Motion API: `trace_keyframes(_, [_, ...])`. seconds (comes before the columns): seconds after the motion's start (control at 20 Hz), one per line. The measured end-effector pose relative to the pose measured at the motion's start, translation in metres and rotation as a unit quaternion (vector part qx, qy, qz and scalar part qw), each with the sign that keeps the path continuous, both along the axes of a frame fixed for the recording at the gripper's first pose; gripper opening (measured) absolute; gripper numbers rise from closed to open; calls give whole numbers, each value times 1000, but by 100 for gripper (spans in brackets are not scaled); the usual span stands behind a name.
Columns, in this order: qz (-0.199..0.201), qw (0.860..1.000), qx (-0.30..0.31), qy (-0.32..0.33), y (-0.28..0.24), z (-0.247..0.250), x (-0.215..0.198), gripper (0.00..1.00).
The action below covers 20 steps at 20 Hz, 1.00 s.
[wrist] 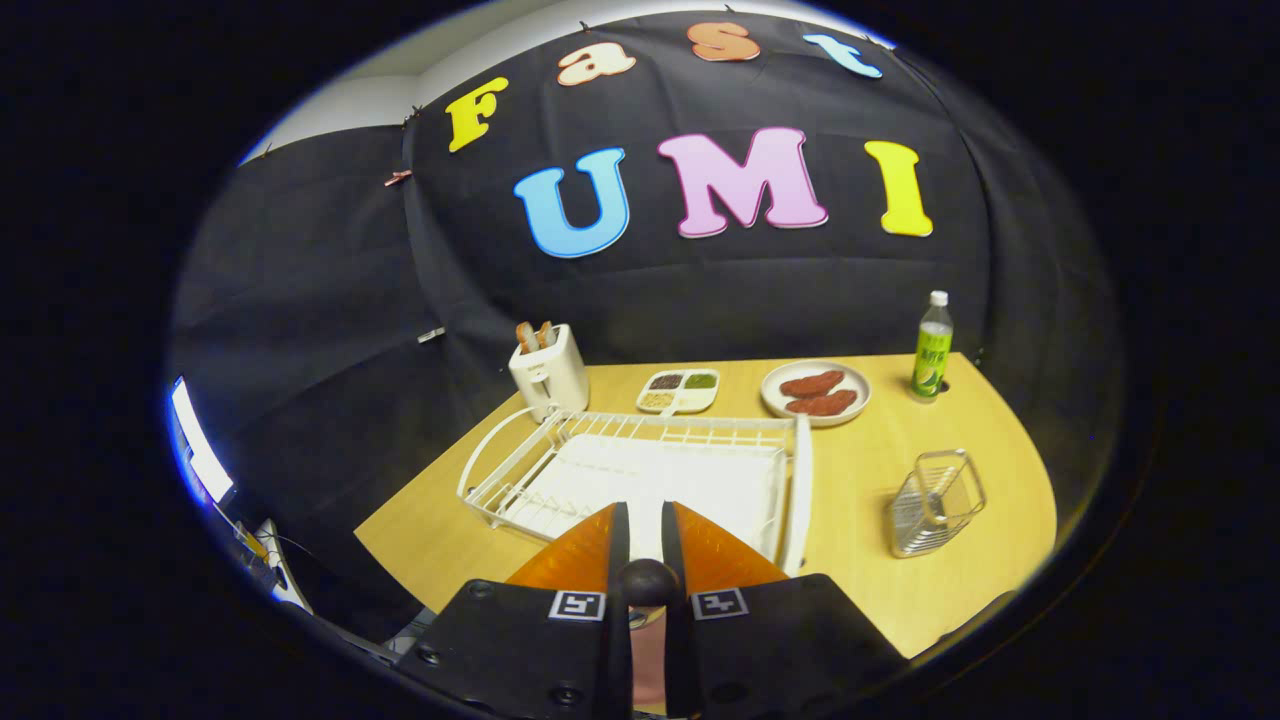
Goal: Take the plate from the dish rack, then take the spoon from the basket and place it into the plate.
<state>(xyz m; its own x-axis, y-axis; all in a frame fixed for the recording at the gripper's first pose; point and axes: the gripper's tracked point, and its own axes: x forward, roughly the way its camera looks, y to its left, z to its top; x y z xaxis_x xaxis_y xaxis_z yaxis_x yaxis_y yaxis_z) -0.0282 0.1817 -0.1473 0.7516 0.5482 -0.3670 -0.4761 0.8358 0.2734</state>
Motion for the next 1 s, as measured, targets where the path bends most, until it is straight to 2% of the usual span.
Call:
trace_keyframes(0.25, [34,999,9,29,60,-52,-7,17])
trace_keyframes(0.35, [32,998,22,50,70,-69,-6,17])
trace_keyframes(0.5, [32,998,16,60,74,-91,-3,17])
trace_keyframes(0.6, [34,997,26,61,74,-93,1,17])
trace_keyframes(0.9, [29,998,1,56,51,-95,0,22])
trace_keyframes(0.95, [33,998,-7,55,48,-96,-3,34])
trace_keyframes(1.0, [33,998,-18,54,43,-98,-5,39])
